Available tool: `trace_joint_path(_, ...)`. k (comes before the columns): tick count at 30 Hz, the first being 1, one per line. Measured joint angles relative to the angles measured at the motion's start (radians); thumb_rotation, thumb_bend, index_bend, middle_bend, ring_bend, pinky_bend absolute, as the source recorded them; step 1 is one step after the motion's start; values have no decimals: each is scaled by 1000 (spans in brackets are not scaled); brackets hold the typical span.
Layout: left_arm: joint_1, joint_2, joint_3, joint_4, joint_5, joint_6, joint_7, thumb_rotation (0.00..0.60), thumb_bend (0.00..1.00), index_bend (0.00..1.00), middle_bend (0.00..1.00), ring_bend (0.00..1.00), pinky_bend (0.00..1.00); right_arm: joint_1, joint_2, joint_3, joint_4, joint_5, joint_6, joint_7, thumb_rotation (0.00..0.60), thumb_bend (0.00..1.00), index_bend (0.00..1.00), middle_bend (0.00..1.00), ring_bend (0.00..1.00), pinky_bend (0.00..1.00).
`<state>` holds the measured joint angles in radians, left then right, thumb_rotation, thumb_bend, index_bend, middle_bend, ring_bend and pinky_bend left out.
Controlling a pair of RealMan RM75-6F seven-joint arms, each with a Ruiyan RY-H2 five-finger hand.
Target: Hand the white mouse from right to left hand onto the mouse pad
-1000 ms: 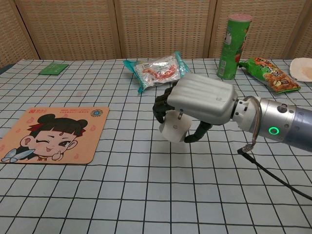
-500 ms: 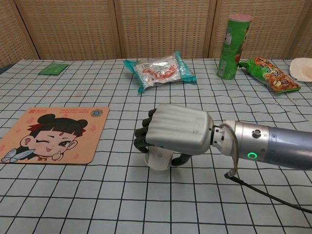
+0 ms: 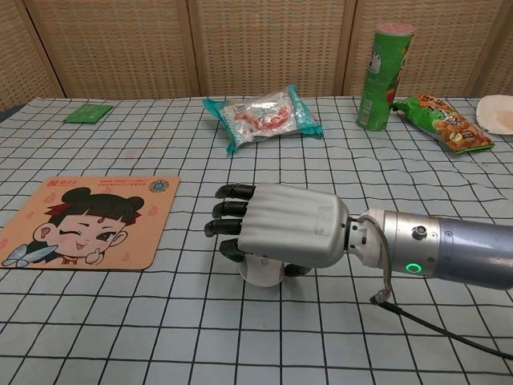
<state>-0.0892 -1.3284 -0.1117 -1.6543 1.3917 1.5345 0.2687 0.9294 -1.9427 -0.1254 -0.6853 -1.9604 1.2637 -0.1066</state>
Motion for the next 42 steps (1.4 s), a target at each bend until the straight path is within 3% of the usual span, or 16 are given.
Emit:
trace_joint_path(5, -1, 0, 0, 1, -2, 0, -2, 600, 41, 0, 0, 0, 0, -1, 11, -7, -25, 3, -12, -29, 600, 176, 516, 79, 10, 5)
trace_joint_path(9, -1, -1, -3, 2, -6, -1, -5, 600, 40, 0, 0, 0, 0, -4, 25, -9, -57, 10, -27, -61, 600, 176, 463, 6, 0, 0)
trace_joint_path(24, 1, 4, -7, -2, -4, 11, -26, 600, 40, 0, 0, 0, 0, -30, 93, 5, -197, 32, -26, -170, 600, 176, 441, 0, 0, 0)
trace_joint_path(28, 1, 6, -4, -4, -2, 8, -27, 600, 39, 0, 0, 0, 0, -42, 132, 32, -242, 49, -5, -212, 600, 176, 339, 0, 0, 0)
trace_joint_path(36, -1, 3, 4, -6, 8, 5, -21, 600, 40, 0, 0, 0, 0, -123, 206, 109, -333, 165, 53, -256, 600, 172, 251, 0, 0, 0)
trace_joint_path(42, -5, -2, 14, -3, 28, 3, -12, 600, 40, 0, 0, 0, 0, -228, 261, 158, -392, 305, 95, -188, 600, 169, 186, 0, 0, 0)
